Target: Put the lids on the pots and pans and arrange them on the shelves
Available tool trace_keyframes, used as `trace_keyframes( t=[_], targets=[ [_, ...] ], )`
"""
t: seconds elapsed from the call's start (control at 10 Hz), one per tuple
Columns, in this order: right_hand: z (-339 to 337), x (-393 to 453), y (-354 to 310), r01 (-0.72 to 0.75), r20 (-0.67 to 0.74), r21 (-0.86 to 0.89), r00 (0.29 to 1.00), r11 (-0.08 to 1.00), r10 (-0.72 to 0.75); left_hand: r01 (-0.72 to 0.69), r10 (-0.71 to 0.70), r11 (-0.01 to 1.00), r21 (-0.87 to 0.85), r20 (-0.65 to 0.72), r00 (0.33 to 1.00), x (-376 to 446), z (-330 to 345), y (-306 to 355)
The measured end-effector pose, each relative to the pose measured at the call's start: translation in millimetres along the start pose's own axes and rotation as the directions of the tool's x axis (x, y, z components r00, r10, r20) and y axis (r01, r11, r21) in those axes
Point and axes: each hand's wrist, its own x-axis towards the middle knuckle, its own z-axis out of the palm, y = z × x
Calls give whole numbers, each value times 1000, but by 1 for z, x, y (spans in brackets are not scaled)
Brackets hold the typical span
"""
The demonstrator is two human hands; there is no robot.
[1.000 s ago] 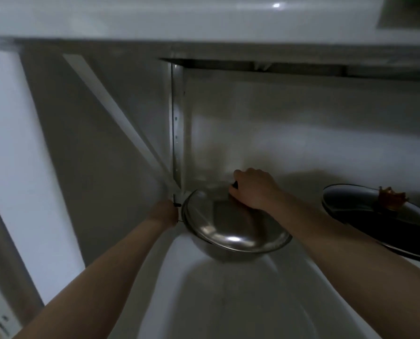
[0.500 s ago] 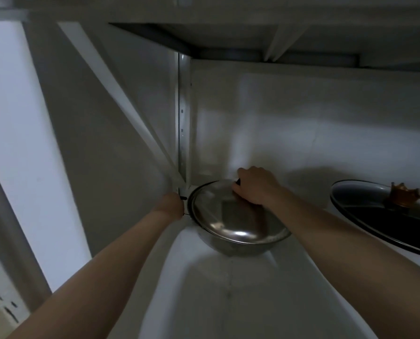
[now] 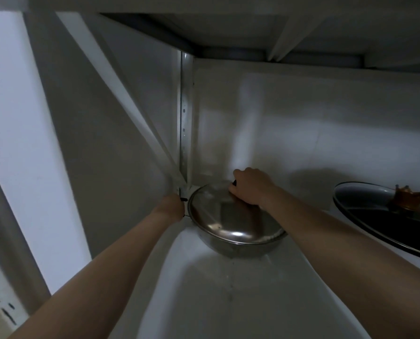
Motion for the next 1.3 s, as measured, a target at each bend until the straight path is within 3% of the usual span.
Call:
trace_keyframes(
  t=[0.4, 0.8, 1.0, 1.1, 1.3],
  targets=[
    [3, -2, 1, -19, -25, 12, 999, 1000, 20, -121, 114, 974, 193, 49, 992, -8, -7, 6],
    [6, -5, -1, -71, -63, -9, 996, 997, 70, -102, 102, 994, 30, 0, 995, 8, -1, -4],
    [3, -22, -3, -105, -123, -25, 987, 994, 102, -88, 93, 993, 72, -66, 993, -4, -12, 0],
    [-3, -41, 1, -102, -105, 42, 989, 994, 106, -150, 166, 978, 144, -102, 981, -21, -22, 8],
    [-13, -93, 21, -17, -77, 336, 996, 942, 45, -327, 351, 934, 141, -200, 915, -56, -30, 8]
  ],
)
